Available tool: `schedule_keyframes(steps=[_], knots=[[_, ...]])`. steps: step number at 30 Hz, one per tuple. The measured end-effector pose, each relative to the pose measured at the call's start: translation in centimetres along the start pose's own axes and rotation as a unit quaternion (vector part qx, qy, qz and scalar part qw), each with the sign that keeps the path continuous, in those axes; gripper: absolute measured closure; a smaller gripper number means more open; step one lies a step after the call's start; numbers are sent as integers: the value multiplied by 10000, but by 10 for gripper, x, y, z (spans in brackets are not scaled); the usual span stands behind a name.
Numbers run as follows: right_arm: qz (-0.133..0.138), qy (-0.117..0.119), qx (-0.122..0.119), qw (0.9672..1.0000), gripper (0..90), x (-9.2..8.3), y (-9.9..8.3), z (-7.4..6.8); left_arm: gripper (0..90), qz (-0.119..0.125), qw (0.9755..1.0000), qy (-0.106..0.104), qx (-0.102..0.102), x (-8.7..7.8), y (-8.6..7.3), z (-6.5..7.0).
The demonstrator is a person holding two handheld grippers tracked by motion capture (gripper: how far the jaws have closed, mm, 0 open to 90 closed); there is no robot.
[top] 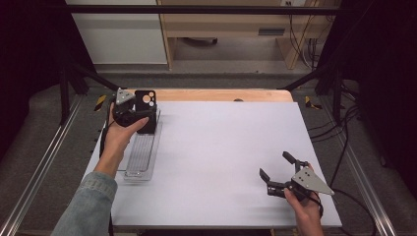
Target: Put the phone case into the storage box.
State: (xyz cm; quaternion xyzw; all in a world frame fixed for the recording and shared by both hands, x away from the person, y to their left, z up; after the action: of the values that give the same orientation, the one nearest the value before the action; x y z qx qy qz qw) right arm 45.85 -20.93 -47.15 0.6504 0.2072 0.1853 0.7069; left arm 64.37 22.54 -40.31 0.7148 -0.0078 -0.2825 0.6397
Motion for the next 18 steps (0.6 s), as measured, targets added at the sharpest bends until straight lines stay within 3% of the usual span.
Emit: schedule_keyframes(steps=[5,7,18], knots=[[8,-21,-27,10000,32,-1,0,0,79,46,9999,45,81,-2,1,4],[-15,-31,-35,10000,31,0,0,-1,68,77,10000,52,19,-3,1,5],[-22,-86,-13,10000,26,0,0,-1,43,222,9997,-117,4,-7,5,13]])
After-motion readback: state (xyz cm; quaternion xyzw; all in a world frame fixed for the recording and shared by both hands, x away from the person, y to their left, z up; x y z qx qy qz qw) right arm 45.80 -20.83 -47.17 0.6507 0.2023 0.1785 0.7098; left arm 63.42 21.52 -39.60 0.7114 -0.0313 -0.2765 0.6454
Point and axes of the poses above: each handheld gripper's, and its own axes: x roughly forward along the jaws, y roughly out of its top, z roughly to its right, the point moved 7 cm from there along x, roughly forward along the jaws, and after that the axes turned 1 degree about z, right-handed, at the moved point
